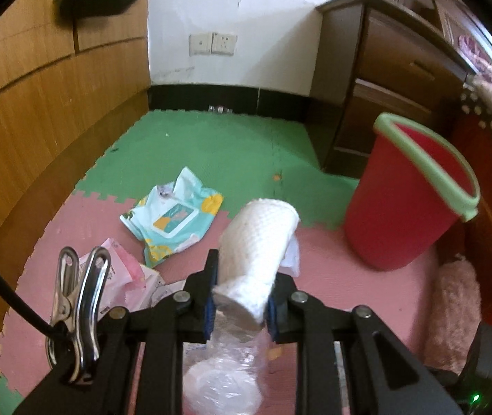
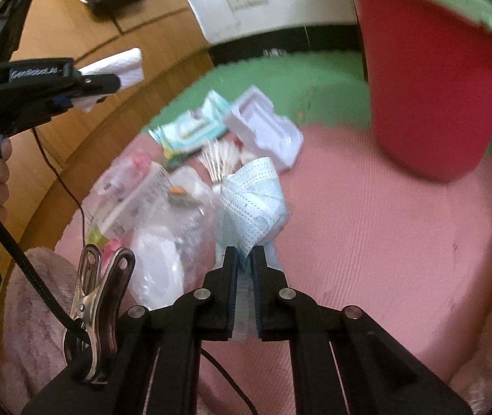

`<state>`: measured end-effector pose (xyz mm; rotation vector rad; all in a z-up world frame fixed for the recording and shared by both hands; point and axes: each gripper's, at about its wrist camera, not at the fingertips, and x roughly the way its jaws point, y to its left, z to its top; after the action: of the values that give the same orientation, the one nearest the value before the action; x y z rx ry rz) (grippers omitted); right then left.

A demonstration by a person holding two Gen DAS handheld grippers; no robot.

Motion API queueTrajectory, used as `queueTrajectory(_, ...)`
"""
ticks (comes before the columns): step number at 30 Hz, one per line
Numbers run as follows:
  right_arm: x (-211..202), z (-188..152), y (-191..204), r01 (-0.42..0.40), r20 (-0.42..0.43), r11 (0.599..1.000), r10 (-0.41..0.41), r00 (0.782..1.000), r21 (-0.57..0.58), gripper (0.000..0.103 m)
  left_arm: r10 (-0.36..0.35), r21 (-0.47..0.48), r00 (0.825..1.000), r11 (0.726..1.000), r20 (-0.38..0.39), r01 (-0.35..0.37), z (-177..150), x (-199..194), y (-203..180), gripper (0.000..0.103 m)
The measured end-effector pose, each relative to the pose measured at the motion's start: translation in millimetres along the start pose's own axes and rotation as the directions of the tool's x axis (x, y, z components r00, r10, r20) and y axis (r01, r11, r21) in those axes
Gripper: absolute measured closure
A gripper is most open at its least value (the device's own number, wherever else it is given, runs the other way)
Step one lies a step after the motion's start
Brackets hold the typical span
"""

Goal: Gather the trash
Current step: 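Carry the blue bag in the right tool and towel roll in the left tool over the red bucket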

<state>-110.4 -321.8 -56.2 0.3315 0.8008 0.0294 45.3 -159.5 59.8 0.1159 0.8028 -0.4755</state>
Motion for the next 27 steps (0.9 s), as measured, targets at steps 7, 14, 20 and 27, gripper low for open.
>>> queueTrajectory(7, -30, 9, 4, 0.014, 0.102, 1.0, -0.011, 0.995, -0.028, 0.094, -0.032, -0.018, 0.999, 0.999, 0.038, 0.033, 3, -36, -23, 0.08)
queueTrajectory(14, -54, 13, -2, 0.017, 0.172, 1.0, -0.016, 0.985, -0.003, 0.094, -0.061, 0.044, 0.997, 0.997, 0.053, 0.058, 10, -53, -58, 0.08)
queueTrajectory(20, -85, 31, -12, 0.027, 0.236, 0.999, -0.032, 0.971, 0.025, 0.094, -0.09, 0.078, 0.995, 0.993, 0.048, 0.086, 22, -57, -83, 0.08)
queueTrajectory(27, -121, 78, -33, 0.044, 0.308, 0.997, -0.06, 0.95, 0.057, 0.094, -0.11, 0.109, 0.992, 0.989, 0.057, 0.103, 50, -59, -111, 0.08)
